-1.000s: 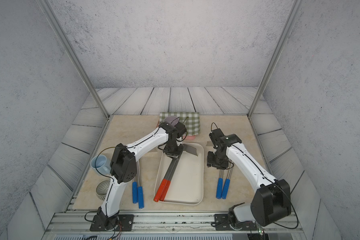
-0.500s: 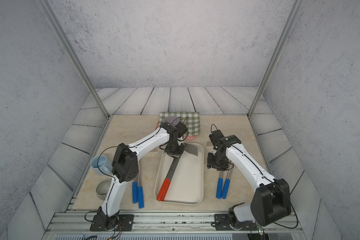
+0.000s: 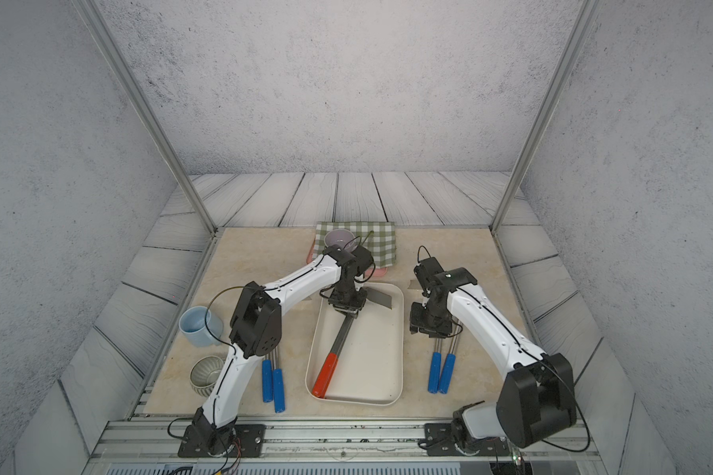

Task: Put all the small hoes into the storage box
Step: Place the hoe in the storage box.

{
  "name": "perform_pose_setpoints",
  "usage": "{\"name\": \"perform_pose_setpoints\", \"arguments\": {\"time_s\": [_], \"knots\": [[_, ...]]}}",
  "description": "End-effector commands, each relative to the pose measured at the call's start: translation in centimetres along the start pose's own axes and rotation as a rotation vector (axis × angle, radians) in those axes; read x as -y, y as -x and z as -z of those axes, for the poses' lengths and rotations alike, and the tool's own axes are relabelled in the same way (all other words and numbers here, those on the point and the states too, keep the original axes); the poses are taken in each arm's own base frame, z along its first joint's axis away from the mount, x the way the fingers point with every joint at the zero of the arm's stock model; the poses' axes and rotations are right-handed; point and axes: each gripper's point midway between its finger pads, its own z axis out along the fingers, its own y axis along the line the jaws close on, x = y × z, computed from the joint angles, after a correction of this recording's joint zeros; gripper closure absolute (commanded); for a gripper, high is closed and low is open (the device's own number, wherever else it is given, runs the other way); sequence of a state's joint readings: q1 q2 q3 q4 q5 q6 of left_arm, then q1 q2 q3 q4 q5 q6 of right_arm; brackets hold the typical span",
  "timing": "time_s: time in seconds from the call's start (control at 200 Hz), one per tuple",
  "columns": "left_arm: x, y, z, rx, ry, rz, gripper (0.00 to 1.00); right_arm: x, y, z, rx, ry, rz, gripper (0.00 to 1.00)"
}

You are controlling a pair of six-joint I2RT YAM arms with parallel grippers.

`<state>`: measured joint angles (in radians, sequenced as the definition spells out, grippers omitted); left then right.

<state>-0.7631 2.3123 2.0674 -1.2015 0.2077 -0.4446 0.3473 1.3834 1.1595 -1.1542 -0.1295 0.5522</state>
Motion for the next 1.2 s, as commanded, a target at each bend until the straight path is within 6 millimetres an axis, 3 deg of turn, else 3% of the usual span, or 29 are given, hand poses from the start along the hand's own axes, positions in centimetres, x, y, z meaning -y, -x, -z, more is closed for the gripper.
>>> {"name": "perform_pose_setpoints", "arguments": {"time_s": [0.0,0.505,0.886,1.196], "knots": [[0.5,0.5,0.4,0.004,-0.022,-0.008,1.00,0.3,-0.4,-0.4,-0.024,-0.005,-0.002,0.48],[0.0,1.6,0.0,0.034,0.022,-0.011,1.00,0.1,-0.4,-0.5,-0.031,0.003,-0.004,0.48],[-0.8,0.5,-1.9,-0.004,0.037,-0.001,1.00,-0.1,-0.2,-0.6,-0.035,0.006,-0.005,0.48],[-1.0,0.4,-1.5,0.003,0.042,0.000,0.86,-0.1,-0.2,-0.6,-0.037,0.003,-0.004,0.47]]}}
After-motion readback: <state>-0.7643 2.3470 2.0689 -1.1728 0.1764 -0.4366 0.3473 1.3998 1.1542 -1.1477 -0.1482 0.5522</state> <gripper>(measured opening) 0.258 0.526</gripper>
